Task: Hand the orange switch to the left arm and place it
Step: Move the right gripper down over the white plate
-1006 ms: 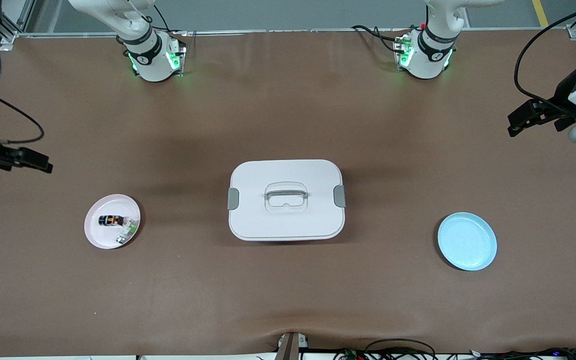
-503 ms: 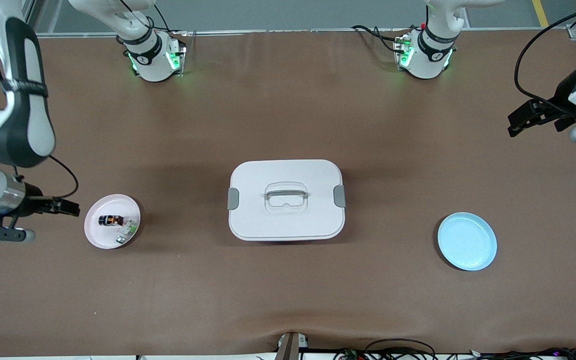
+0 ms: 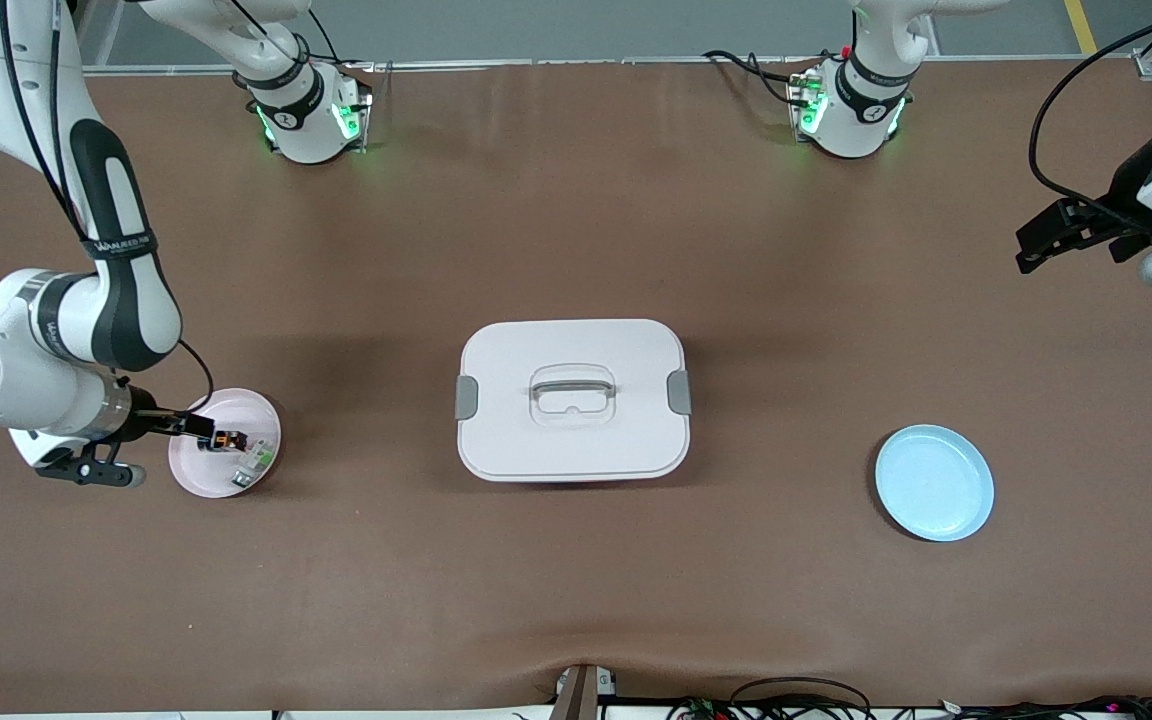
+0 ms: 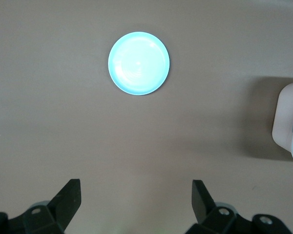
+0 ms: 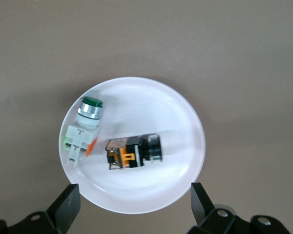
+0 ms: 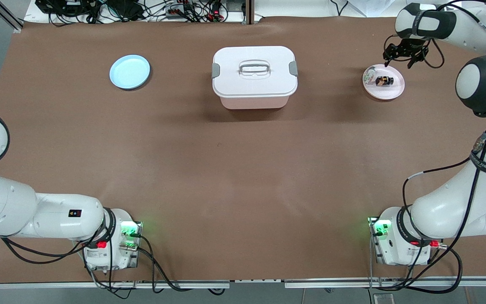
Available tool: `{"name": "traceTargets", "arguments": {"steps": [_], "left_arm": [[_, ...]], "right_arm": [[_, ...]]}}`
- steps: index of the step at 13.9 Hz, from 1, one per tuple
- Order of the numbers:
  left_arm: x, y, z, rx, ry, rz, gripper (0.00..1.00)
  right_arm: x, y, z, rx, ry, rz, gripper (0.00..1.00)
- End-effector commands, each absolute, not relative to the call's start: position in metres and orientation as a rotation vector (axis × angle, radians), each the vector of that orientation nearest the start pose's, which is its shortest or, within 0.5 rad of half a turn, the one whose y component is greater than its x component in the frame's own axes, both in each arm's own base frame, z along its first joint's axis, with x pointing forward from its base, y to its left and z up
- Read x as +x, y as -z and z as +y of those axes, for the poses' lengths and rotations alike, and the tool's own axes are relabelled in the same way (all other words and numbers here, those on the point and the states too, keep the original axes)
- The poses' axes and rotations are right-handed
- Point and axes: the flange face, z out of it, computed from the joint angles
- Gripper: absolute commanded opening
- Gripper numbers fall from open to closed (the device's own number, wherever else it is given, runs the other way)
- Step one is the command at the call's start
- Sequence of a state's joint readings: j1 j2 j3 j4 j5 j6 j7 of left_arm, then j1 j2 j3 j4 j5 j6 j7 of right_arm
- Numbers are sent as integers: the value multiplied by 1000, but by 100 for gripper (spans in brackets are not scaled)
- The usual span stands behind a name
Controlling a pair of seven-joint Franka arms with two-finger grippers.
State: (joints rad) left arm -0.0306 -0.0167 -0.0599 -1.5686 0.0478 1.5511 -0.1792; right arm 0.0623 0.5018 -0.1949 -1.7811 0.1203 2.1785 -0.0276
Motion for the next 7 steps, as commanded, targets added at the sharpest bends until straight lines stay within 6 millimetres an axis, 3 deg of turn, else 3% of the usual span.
{"name": "traceTargets", "arguments": {"steps": [1,7], "left_arm": [[546,-638,-43,-3104,-7,-128,100],[546,-639,-45,-3104,-7,-133,100]], "right_arm": [[643,-250,-79,-3071,-157,319,100],[650,-223,-82,-3089,-172,232,100]]}}
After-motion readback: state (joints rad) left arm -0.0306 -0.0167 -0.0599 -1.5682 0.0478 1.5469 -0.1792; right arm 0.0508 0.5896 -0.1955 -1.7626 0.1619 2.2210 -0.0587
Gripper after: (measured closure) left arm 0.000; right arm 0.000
